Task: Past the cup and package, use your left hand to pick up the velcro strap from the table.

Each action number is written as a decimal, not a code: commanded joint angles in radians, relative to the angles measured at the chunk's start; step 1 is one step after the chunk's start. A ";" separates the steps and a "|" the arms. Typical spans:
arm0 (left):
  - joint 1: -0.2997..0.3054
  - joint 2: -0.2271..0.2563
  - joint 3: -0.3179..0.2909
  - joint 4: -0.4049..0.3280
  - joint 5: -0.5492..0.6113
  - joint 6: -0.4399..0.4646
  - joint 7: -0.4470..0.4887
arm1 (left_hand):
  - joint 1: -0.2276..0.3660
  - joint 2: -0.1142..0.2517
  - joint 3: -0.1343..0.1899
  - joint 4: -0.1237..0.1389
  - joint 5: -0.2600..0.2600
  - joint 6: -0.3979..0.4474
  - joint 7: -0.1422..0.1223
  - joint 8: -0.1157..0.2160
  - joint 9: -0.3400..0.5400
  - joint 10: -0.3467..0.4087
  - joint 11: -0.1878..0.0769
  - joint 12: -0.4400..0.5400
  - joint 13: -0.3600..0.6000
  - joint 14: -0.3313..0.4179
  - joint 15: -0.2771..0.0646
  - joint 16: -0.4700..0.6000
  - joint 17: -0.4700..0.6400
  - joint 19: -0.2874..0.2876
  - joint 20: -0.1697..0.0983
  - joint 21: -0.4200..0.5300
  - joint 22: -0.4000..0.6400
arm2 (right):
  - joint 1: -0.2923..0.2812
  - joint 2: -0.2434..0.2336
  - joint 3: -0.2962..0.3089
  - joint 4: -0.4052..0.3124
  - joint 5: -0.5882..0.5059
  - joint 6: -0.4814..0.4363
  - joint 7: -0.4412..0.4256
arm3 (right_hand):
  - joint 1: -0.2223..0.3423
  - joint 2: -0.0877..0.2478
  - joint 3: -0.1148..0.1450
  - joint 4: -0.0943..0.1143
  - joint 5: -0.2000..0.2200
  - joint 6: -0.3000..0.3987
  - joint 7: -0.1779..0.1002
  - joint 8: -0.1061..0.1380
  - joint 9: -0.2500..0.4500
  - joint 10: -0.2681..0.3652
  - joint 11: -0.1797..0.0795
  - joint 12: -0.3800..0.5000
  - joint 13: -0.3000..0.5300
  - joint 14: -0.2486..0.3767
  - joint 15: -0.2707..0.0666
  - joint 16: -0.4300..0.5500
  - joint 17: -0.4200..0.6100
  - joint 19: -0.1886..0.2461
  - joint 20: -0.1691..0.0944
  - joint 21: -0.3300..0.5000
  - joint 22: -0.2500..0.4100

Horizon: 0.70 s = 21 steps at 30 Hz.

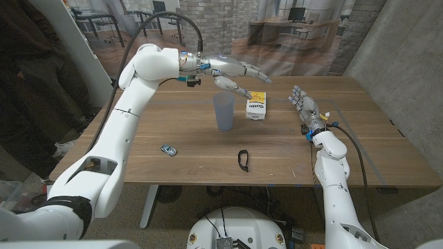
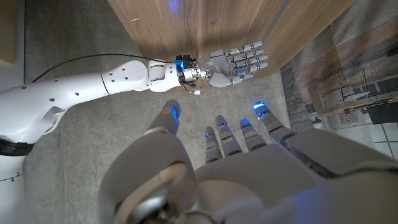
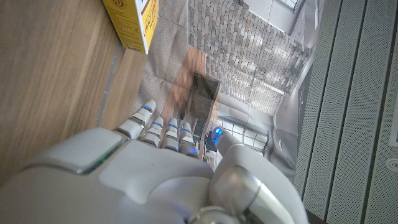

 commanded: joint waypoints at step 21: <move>-0.050 0.030 0.073 -0.069 0.031 -0.072 -0.080 | 0.151 -0.120 -0.041 -0.012 0.030 0.133 -0.020 0.049 0.005 0.113 -0.024 0.028 0.000 0.057 -0.057 0.004 0.004 0.040 0.014 -0.007 0.000 | -0.019 0.003 -0.004 -0.012 0.011 0.010 -0.009 | -0.019 0.037 -0.007 0.001 0.001 0.011 0.000 0.008 0.004 0.015 0.001 0.008 0.002 0.002 0.007 0.005 0.000 0.011 -0.042 0.004 0.002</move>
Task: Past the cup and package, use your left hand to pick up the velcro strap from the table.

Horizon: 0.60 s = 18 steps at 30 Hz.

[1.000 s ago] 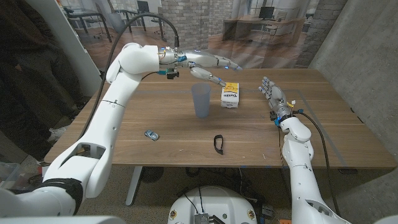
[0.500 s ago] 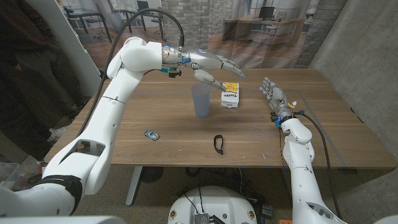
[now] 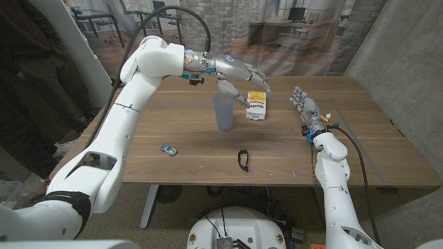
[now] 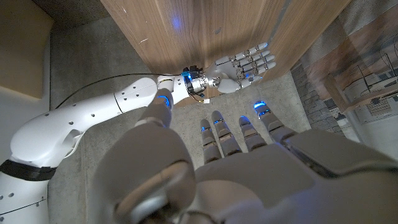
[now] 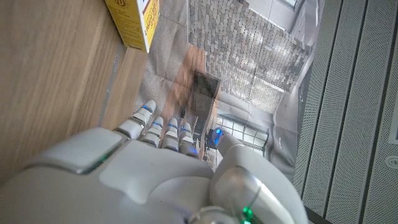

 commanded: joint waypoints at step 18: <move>-0.031 0.015 0.056 -0.038 0.033 -0.051 -0.058 | 0.121 -0.054 -0.030 0.012 0.033 0.095 -0.002 0.030 0.007 0.112 -0.012 0.027 0.007 0.051 -0.069 0.005 0.005 0.032 0.004 -0.012 0.003 | -0.015 0.001 -0.001 -0.007 0.010 0.012 -0.009 | -0.015 0.032 -0.008 0.001 0.001 0.013 0.004 0.008 0.005 0.009 0.005 0.008 0.002 0.006 0.009 0.004 -0.001 0.013 -0.039 0.005 0.002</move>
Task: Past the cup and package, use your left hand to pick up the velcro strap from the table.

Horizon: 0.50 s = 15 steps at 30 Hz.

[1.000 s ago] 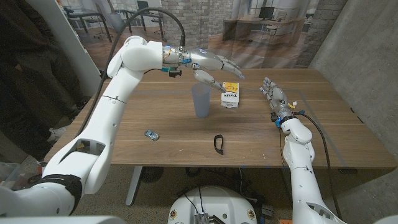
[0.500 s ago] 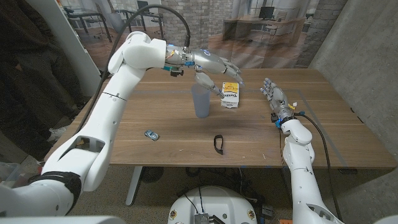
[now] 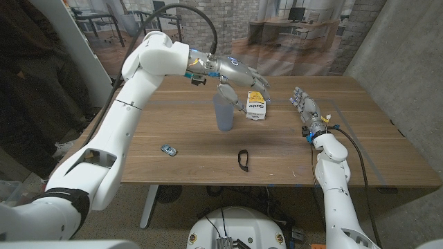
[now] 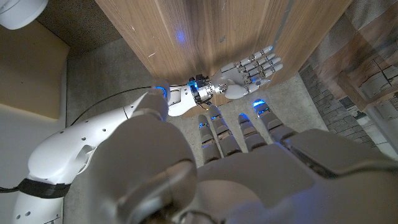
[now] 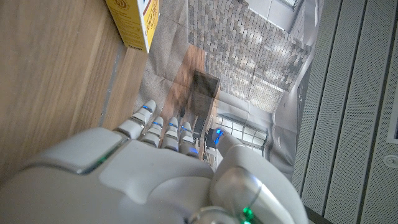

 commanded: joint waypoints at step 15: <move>-0.026 0.003 0.043 0.010 0.040 -0.065 -0.025 | 0.047 -0.027 -0.028 0.005 0.014 0.070 0.007 0.028 0.003 0.054 0.001 0.017 0.012 0.013 -0.064 0.002 0.005 0.013 -0.006 -0.010 0.003 | 0.007 -0.002 0.002 0.023 0.001 0.014 -0.017 | -0.021 0.031 -0.008 0.003 0.003 0.008 -0.003 0.008 0.004 0.008 0.002 0.007 0.002 0.003 0.003 0.002 -0.003 0.013 -0.040 0.004 0.002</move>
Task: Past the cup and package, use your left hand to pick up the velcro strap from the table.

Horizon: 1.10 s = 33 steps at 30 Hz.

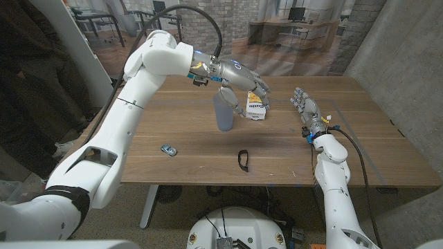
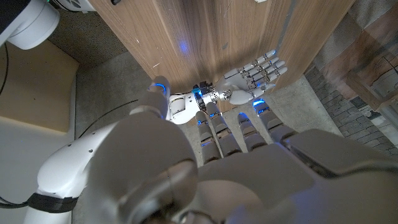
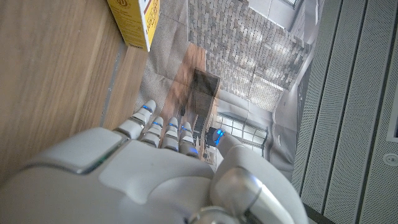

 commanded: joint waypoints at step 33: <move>-0.028 -0.003 0.053 0.053 0.051 -0.120 -0.008 | 0.082 -0.034 -0.043 0.006 0.027 0.047 -0.003 0.014 0.005 0.015 -0.005 0.000 0.015 0.003 -0.074 -0.001 0.006 0.001 -0.017 -0.018 0.003 | 0.012 -0.003 0.001 0.029 -0.003 0.025 -0.028 | -0.021 0.029 0.003 0.005 0.007 0.011 -0.002 0.009 0.004 0.012 0.001 0.008 0.002 0.010 0.003 -0.002 -0.001 0.010 -0.045 0.004 0.002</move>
